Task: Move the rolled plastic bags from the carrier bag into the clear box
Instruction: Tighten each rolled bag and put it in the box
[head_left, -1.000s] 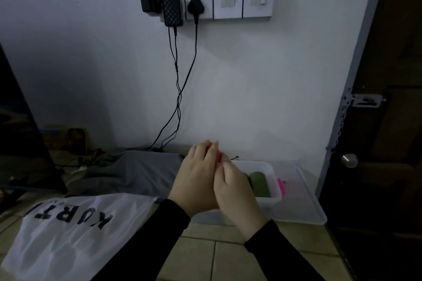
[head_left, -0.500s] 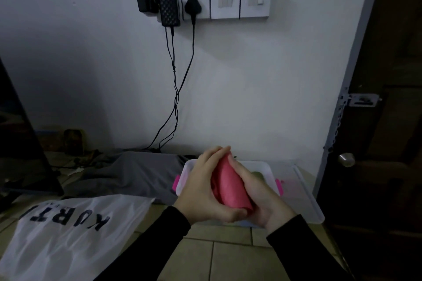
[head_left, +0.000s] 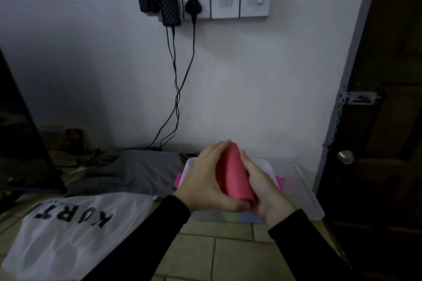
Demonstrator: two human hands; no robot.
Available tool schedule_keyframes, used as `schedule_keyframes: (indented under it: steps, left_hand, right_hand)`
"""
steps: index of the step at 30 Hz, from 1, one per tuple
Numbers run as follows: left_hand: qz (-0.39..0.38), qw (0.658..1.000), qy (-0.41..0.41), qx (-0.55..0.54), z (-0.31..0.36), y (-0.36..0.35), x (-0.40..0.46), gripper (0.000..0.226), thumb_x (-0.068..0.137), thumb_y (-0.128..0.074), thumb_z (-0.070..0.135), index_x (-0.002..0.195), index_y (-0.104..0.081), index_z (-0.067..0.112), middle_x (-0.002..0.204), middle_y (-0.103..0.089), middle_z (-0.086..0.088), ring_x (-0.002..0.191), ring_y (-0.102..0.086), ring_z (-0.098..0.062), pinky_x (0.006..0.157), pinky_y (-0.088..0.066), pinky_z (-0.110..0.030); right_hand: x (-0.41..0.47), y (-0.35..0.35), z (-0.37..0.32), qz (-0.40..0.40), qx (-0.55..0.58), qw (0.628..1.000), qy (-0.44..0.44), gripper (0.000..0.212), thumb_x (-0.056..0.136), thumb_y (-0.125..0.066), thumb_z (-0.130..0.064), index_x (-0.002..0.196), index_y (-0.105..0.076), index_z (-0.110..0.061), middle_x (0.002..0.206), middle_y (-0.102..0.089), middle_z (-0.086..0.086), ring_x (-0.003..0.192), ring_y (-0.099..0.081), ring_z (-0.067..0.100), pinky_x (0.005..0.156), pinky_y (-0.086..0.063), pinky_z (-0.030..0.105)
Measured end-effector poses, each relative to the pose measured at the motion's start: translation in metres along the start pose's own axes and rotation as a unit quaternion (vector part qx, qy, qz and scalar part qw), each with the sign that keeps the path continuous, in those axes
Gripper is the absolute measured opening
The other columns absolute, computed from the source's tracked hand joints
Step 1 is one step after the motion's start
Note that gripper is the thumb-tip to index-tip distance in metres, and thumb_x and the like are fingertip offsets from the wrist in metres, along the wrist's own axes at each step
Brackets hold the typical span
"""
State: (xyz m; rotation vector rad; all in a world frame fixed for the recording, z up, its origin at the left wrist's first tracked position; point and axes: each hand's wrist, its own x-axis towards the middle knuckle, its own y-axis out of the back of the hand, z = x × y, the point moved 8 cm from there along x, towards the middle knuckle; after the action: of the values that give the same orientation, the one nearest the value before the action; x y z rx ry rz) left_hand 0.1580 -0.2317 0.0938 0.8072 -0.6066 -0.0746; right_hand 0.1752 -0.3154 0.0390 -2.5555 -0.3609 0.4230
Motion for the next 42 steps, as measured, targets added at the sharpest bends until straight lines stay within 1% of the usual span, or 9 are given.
schedule_keyframes:
  steps: [4, 8, 11, 14, 17, 23, 31, 36, 42]
  left_hand:
    - [0.052, 0.957, 0.068, -0.279, -0.002, -0.010, -0.015, 0.112, 0.036, -0.080, 0.041, 0.139, -0.037, 0.030, 0.127, -0.048, 0.017, 0.120, -0.051, -0.001, 0.087, -0.048, -0.013]
    - [0.027, 0.915, 0.096, -0.392, -0.011, -0.030, -0.015, 0.120, 0.039, -0.088, 0.040, 0.143, -0.031, 0.027, 0.139, -0.047, 0.002, 0.132, -0.045, -0.014, 0.092, -0.049, -0.019]
    - [-0.056, 0.923, 0.103, -0.366, -0.018, -0.033, -0.012, 0.121, 0.046, -0.089, 0.047, 0.147, -0.026, 0.024, 0.144, -0.044, -0.001, 0.127, -0.051, -0.006, 0.095, -0.048, -0.021]
    - [-0.063, 0.929, 0.127, -0.340, -0.021, -0.030, -0.009, 0.093, 0.065, -0.076, 0.040, 0.145, -0.035, 0.019, 0.137, -0.051, -0.001, 0.110, -0.061, 0.000, 0.085, -0.051, -0.019]
    - [-0.018, 0.940, 0.135, -0.312, -0.024, -0.021, 0.000, 0.046, 0.092, -0.062, 0.026, 0.133, -0.053, 0.007, 0.119, -0.066, -0.006, 0.097, -0.066, -0.002, 0.079, -0.051, -0.016]
    - [-0.051, 0.949, 0.177, -0.256, -0.033, -0.022, 0.008, 0.035, 0.094, -0.059, 0.017, 0.128, -0.057, 0.009, 0.103, -0.073, -0.008, 0.088, -0.071, -0.011, 0.078, -0.057, -0.023]
    - [-0.130, 0.904, 0.229, -0.336, -0.051, -0.039, 0.007, 0.029, 0.095, -0.057, 0.014, 0.121, -0.063, 0.003, 0.103, -0.071, -0.012, 0.090, -0.068, -0.020, 0.081, -0.058, -0.035]
    - [-0.044, 0.906, 0.295, -0.301, -0.083, -0.043, 0.020, 0.028, 0.095, -0.058, 0.020, 0.120, -0.064, 0.009, 0.100, -0.070, -0.013, 0.084, -0.068, -0.024, 0.068, -0.059, -0.032]
    - [0.025, 0.956, 0.289, 0.033, -0.121, -0.043, 0.038, 0.028, 0.093, -0.054, 0.027, 0.074, -0.066, 0.010, 0.059, -0.059, 0.000, 0.058, -0.055, -0.018, 0.056, -0.042, -0.024]
  right_hand:
    - [-0.010, -0.026, -0.002, -0.099, 0.137, 0.986, -0.008, 0.041, 0.091, -0.054, -0.043, 0.102, -0.069, -0.006, 0.093, -0.070, 0.012, 0.074, -0.072, 0.021, 0.061, -0.060, 0.029]
    - [-0.001, -0.019, 0.002, -0.078, 0.165, 0.983, -0.008, 0.034, 0.087, -0.058, -0.042, 0.090, -0.065, -0.009, 0.074, -0.056, 0.002, 0.059, -0.064, 0.013, 0.057, -0.056, 0.024]
    - [0.009, -0.006, 0.001, -0.029, 0.135, 0.990, 0.014, 0.038, 0.085, -0.061, -0.046, 0.093, -0.066, -0.009, 0.073, -0.060, 0.003, 0.070, -0.062, 0.014, 0.079, -0.053, 0.030]
    - [0.022, 0.009, -0.004, 0.041, 0.027, 0.998, 0.045, 0.050, 0.080, -0.064, -0.054, 0.092, -0.070, -0.006, 0.078, -0.070, 0.011, 0.067, -0.069, 0.023, 0.064, -0.057, 0.034]
    - [0.026, 0.019, -0.016, 0.094, -0.027, 0.985, 0.139, 0.050, 0.080, -0.068, -0.048, 0.103, -0.066, -0.003, 0.100, -0.071, 0.021, 0.087, -0.069, 0.032, 0.080, -0.058, 0.045]
    - [0.036, 0.027, -0.011, 0.108, -0.053, 0.987, 0.110, 0.043, 0.077, -0.074, -0.042, 0.106, -0.066, -0.012, 0.096, -0.073, 0.015, 0.087, -0.071, 0.031, 0.078, -0.057, 0.052]
    - [0.044, 0.052, -0.030, 0.117, -0.149, 0.974, 0.120, 0.025, 0.077, -0.073, -0.038, 0.092, -0.067, -0.019, 0.076, -0.069, 0.002, 0.067, -0.064, 0.018, 0.059, -0.051, 0.028]
    - [0.048, 0.088, -0.061, 0.226, -0.311, 0.886, 0.261, 0.022, 0.091, -0.057, -0.035, 0.092, -0.065, -0.015, 0.094, -0.069, 0.000, 0.090, -0.063, 0.018, 0.072, -0.045, 0.025]
    - [0.068, 0.127, -0.038, 0.249, -0.590, 0.747, 0.179, 0.048, 0.093, -0.051, -0.028, 0.138, -0.045, -0.012, 0.133, -0.054, 0.009, 0.122, -0.050, 0.025, 0.101, -0.043, 0.034]
